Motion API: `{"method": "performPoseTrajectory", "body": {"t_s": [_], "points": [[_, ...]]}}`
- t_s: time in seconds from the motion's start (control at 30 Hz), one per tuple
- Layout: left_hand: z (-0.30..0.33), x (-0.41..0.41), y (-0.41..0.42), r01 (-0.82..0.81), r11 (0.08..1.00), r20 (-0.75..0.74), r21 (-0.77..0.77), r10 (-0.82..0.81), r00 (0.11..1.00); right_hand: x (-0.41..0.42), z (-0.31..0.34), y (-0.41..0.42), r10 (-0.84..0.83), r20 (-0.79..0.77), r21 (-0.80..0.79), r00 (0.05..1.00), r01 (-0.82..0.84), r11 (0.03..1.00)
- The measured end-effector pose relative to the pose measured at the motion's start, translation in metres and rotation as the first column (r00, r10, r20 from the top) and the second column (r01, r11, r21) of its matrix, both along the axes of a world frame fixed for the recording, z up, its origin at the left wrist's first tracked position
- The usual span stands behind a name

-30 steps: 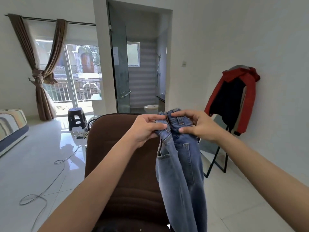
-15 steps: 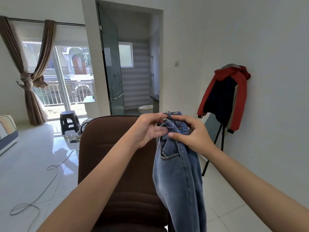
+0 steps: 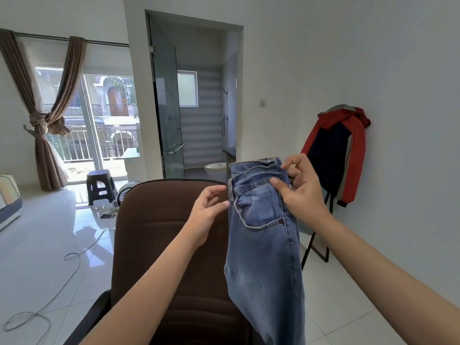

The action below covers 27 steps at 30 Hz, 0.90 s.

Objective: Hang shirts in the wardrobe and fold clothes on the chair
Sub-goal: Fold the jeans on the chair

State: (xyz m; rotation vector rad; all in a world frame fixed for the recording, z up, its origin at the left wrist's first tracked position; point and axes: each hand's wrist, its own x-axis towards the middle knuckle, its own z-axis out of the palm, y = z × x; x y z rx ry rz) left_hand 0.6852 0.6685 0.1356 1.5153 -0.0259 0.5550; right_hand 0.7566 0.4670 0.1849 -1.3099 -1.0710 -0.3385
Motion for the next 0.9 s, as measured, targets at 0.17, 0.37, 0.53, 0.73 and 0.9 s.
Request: {"method": "performPoseTrajectory", "body": {"t_s": [0.17, 0.37, 0.53, 0.73, 0.9], "points": [[0.005, 0.003, 0.028, 0.35, 0.872, 0.048, -0.343, -0.356, 0.933, 0.006, 0.044, -0.002, 0.018, 0.03, 0.07, 0.999, -0.02, 0.997], [0.047, -0.002, 0.023, 0.492, 0.817, 0.199, -0.301, -0.451, 0.87, 0.011, 0.081, -0.003, -0.021, 0.054, 0.084, 0.998, 0.016, 0.996], [0.084, -0.004, 0.011, 0.23, 0.964, 0.223, -0.13, -0.198, 0.955, 0.015, 0.099, -0.005, -0.061, 0.07, 0.104, 0.996, 0.053, 0.993], [0.135, -0.002, 0.0, 0.078, 0.997, 0.368, 0.007, -0.075, 0.927, 0.021, 0.11, -0.022, -0.016, 0.035, 0.105, 0.999, 0.012, 0.994], [0.168, -0.002, -0.013, 0.113, 0.993, 0.388, -0.032, -0.092, 0.917, 0.01, 0.086, -0.042, 0.01, 0.01, 0.053, 1.0, -0.01, 0.999]]}}
